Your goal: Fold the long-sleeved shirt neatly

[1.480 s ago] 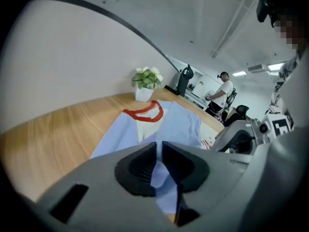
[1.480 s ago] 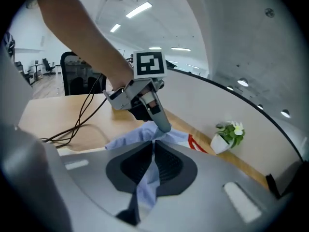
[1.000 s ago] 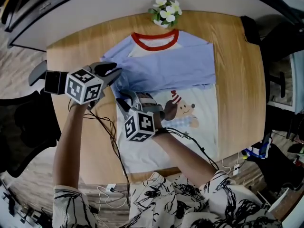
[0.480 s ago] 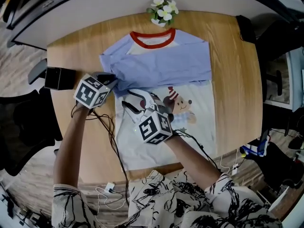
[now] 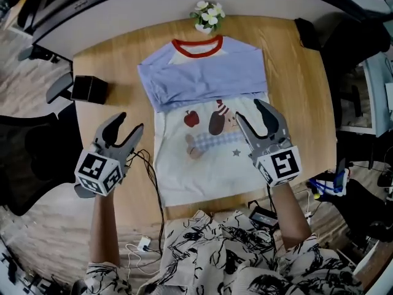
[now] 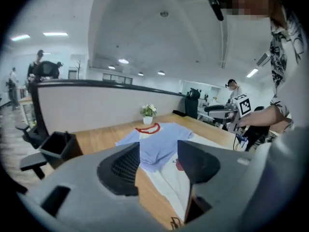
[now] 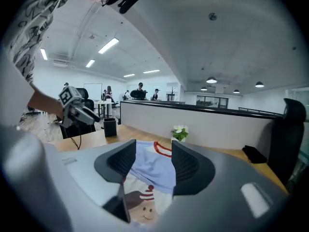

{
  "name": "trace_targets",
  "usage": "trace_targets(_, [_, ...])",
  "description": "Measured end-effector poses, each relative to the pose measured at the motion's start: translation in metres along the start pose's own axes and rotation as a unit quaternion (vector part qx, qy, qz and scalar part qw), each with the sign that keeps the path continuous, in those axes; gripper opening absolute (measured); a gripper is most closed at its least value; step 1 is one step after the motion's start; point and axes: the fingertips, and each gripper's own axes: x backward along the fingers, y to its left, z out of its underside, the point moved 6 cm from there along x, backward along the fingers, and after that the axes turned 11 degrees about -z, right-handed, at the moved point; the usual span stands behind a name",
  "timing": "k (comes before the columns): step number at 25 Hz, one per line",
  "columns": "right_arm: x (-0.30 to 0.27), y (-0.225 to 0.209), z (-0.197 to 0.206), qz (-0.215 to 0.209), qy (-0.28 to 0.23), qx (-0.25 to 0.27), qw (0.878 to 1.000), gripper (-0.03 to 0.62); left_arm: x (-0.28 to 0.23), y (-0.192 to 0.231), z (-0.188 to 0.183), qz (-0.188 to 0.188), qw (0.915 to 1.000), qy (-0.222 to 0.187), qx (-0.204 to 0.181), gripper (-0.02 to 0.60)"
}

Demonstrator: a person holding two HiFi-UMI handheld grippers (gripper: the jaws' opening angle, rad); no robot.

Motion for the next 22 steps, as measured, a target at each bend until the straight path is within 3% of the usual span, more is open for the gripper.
trace_targets(6, [0.108, -0.024, -0.003, 0.027, -0.018, -0.014, 0.999, 0.278, 0.123, -0.06, 0.02, -0.105, 0.9932, -0.036, 0.034, 0.275])
trace_targets(11, [0.186, -0.022, 0.031, 0.016, 0.004, -0.01, 1.0, 0.306, 0.173, -0.114, 0.063, -0.163, 0.9837, -0.03, 0.069, 0.284])
trace_targets(18, [0.259, -0.017, 0.107, 0.023, 0.05, -0.045, 0.997, 0.318, 0.197, -0.168, 0.131, -0.2, 0.9753, 0.031, 0.089, 0.31])
trace_targets(22, [0.272, 0.001, 0.173, -0.005, 0.113, -0.073, 0.991, 0.324, 0.193, -0.182, 0.171, -0.207, 0.9711, 0.058, 0.104, 0.316])
